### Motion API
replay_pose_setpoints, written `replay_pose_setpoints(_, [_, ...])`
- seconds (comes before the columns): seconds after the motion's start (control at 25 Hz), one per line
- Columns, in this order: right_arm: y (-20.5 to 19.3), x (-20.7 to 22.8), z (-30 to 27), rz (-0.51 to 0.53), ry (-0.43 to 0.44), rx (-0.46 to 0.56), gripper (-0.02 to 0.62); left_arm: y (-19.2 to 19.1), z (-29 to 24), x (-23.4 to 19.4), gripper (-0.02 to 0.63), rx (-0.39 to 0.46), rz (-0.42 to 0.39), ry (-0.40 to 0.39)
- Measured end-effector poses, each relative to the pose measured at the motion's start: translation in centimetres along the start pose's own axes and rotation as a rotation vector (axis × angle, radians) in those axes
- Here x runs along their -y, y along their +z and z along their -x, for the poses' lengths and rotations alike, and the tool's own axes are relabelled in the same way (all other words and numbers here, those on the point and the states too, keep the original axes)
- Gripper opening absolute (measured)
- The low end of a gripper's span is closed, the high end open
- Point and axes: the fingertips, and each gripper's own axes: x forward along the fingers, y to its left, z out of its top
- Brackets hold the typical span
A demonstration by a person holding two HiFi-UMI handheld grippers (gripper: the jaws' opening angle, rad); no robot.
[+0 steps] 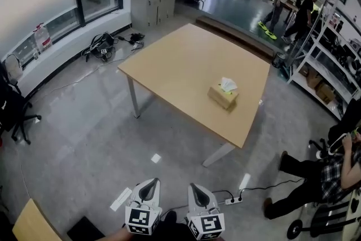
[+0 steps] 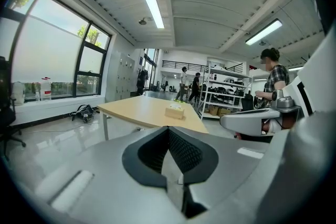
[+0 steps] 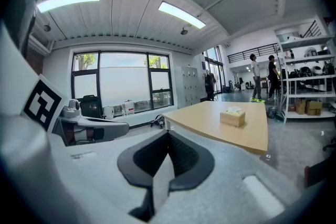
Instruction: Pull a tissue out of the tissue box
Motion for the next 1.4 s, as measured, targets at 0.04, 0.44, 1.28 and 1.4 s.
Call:
replay_pose_setpoints(0.04, [0.0,-0.1,-0.3,-0.001,-0.006,-0.007,-0.008,-0.3,-0.2,-0.3,0.017,-0.002,-0.005,-0.007])
replay_pose_setpoints(0.44, [2.7,-0.4,-6.8,0.004,-0.118,-0.018,-0.008,3.2,-4.9,-5.8,0.017,-0.001,-0.029,-0.089])
replay_pose_setpoints(1.28, [7.7,-5.7,-19.0,0.037,-0.193,0.024,-0.008,7.8,-9.2,-18.5,0.018,0.019,-0.044,-0.169])
replay_pose_setpoints(1.4, [7.9,-6.2,-20.3,0.05,-0.177,0.016,-0.008,6.6,-9.6,-19.8,0.018,0.011,-0.044,-0.157])
